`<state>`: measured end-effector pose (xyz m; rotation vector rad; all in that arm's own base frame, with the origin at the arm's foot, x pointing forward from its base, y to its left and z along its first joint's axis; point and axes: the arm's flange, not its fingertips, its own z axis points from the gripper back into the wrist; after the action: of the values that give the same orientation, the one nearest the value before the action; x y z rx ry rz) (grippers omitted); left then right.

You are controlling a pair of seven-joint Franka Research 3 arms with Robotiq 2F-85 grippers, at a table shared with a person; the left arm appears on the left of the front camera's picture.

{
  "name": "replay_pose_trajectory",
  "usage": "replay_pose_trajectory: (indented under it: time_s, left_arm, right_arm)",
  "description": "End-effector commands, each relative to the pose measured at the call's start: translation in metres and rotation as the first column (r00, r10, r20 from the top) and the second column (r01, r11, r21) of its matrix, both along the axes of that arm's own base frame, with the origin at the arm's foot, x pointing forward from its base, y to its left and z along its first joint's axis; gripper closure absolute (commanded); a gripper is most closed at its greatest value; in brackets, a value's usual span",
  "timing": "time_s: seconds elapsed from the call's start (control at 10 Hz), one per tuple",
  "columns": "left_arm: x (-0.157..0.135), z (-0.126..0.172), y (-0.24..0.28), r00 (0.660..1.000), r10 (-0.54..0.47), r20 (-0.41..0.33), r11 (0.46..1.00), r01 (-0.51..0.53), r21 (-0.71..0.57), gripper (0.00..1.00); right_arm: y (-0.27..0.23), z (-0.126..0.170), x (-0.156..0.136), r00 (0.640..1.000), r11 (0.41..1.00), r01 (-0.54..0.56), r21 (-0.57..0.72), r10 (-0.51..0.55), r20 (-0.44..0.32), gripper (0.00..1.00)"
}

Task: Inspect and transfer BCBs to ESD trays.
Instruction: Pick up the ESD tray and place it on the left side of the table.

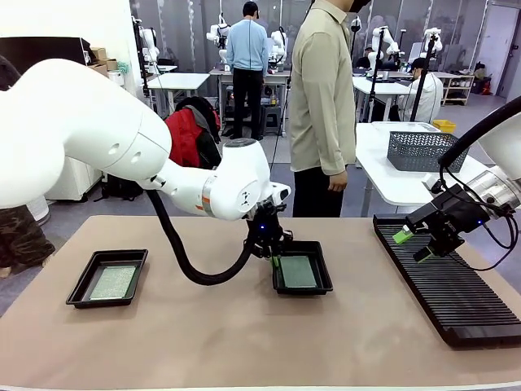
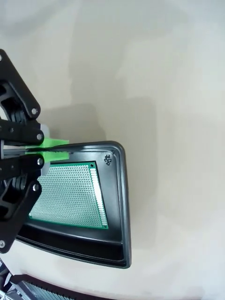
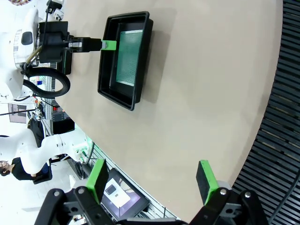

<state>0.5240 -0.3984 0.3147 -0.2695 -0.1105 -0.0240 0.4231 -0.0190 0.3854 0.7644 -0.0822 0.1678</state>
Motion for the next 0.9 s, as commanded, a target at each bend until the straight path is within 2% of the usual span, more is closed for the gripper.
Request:
replay_pose_trajectory:
  time_s: [0.0,0.3,0.8]
  left_arm:
    - [-0.013,0.003,0.028,0.999,-0.034,0.012,0.996,0.035,-0.081,1.00]
    - [-0.017,0.010,0.062,0.999,-0.043,0.032,0.991,0.047,-0.128,1.00]
    - [-0.029,0.012,0.130,1.000,-0.014,0.021,0.994,0.016,-0.107,1.00]
  right_arm:
    - [0.000,0.001,-0.002,1.000,1.000,0.002,0.002,-0.002,0.001,0.00]
    - [0.000,0.001,-0.002,1.000,1.000,0.002,0.002,-0.002,0.001,0.00]
    - [0.000,0.001,-0.002,1.000,1.000,0.002,0.002,-0.002,0.001,0.00]
